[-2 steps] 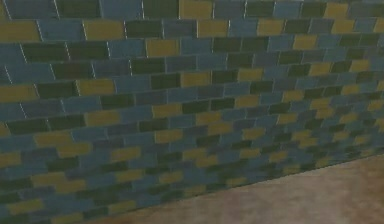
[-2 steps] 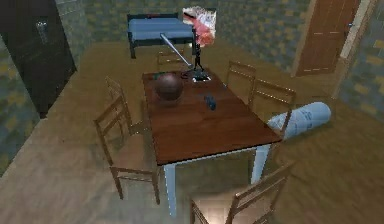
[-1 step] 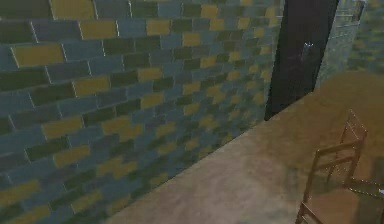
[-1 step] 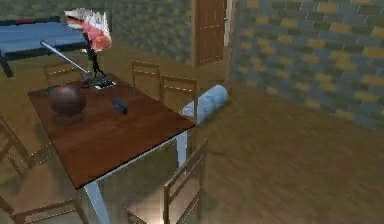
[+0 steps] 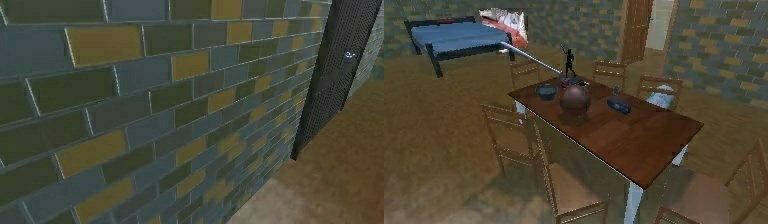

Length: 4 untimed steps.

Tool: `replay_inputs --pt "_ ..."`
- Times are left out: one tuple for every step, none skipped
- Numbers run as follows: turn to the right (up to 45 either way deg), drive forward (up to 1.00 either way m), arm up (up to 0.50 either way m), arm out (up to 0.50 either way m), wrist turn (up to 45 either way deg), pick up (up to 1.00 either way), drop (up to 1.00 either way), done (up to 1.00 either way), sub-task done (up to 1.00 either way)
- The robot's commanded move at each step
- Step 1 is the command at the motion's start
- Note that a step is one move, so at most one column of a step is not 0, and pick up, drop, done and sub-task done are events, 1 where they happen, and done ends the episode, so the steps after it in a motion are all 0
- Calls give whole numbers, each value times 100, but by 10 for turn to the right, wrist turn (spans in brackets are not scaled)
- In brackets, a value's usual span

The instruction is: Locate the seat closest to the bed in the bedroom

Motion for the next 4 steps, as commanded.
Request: replay_inputs --pt "270 0 0 0 0 0 0 0 0" --pt "0 5 0 0 0 0 0 0 0" --pt "450 0 0 0 0 0 0 0 0" --pt "450 0 0 0 0 0 0 0 0"
